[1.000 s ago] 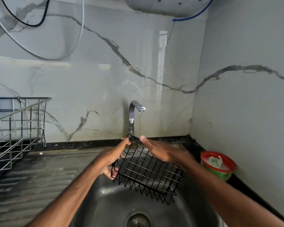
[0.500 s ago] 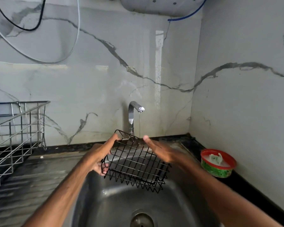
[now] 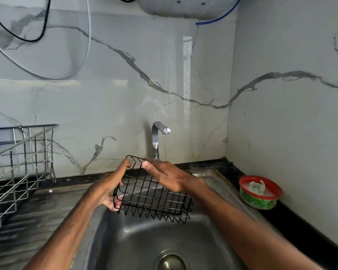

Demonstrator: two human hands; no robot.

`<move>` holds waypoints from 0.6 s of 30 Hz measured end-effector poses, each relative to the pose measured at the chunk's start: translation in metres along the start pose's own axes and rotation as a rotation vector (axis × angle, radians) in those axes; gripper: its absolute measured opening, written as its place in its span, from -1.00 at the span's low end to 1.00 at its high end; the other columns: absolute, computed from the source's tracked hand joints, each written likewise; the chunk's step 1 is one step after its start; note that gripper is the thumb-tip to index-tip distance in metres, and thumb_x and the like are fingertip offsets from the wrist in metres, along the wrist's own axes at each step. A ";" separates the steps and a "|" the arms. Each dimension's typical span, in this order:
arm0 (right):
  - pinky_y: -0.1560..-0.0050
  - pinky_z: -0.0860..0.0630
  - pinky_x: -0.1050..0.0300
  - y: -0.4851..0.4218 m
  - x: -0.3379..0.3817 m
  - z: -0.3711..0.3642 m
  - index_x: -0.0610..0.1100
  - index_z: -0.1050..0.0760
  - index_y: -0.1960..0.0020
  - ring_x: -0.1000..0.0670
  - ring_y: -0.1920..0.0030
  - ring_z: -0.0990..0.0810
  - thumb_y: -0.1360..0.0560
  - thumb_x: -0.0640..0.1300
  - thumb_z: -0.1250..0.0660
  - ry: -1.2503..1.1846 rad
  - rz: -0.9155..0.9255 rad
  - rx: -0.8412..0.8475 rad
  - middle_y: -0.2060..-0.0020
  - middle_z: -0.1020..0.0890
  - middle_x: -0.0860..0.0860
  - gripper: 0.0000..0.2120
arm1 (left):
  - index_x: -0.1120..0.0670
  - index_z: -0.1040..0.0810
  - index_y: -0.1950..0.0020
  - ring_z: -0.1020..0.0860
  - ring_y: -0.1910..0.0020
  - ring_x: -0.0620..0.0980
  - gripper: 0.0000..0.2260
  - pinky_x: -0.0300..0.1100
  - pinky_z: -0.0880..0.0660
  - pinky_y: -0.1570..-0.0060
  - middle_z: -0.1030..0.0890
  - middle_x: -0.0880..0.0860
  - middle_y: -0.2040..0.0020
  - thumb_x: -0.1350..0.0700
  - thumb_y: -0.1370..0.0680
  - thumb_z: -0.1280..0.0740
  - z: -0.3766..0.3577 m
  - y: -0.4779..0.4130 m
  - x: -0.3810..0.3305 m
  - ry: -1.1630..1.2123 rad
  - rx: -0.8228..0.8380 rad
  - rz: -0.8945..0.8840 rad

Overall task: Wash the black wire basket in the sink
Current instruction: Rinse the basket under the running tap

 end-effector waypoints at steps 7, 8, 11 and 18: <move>-0.53 -0.05 -0.23 0.024 -0.047 0.004 0.07 -0.09 -0.63 -0.12 -0.59 -0.17 -0.63 0.35 0.26 -0.056 -0.280 0.079 -0.60 -0.18 -0.06 -0.33 | 0.19 -0.42 -0.36 -0.46 0.16 0.12 -0.15 0.03 -0.54 0.15 -0.45 0.24 -0.20 -0.52 -0.45 -0.24 0.017 -0.004 0.004 0.022 0.026 0.010; -0.54 -0.06 -0.16 0.031 -0.053 0.008 0.05 -0.12 -0.62 -0.11 -0.58 -0.18 -0.65 0.33 0.25 -0.030 -0.314 0.085 -0.60 -0.20 -0.06 -0.34 | 0.18 -0.40 -0.39 -0.49 0.14 0.12 -0.16 0.06 -0.55 0.08 -0.46 0.24 -0.27 -0.52 -0.46 -0.24 0.017 -0.005 0.004 0.029 0.026 0.012; -0.34 -0.18 0.21 0.043 -0.059 0.015 -0.01 -0.23 -0.59 -0.03 -0.53 -0.29 -0.71 0.20 0.18 0.091 -0.289 0.062 -0.54 -0.33 -0.01 -0.43 | 0.16 -0.39 -0.47 -0.57 -0.05 0.20 -0.12 0.25 -0.55 -0.16 -0.39 0.24 -0.47 -0.54 -0.47 -0.21 0.019 -0.006 0.004 0.024 -0.003 0.003; -0.37 -0.43 -0.16 0.000 -0.025 -0.003 -0.08 -0.35 -0.47 -0.08 -0.31 -0.52 -0.63 0.40 0.14 0.027 -0.044 -0.039 -0.36 -0.53 -0.14 -0.28 | 0.11 -0.35 -0.53 -0.56 -0.18 0.28 -0.09 0.32 -0.53 -0.19 -0.36 0.30 -0.53 -0.56 -0.46 -0.17 0.011 -0.002 -0.002 0.001 -0.003 -0.007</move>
Point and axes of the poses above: each hand's wrist, its own y-axis away from the middle knuckle, its own z-axis out of the back of the hand, x = y × z, the point moved 3 cm from there along -y, towards the middle knuckle
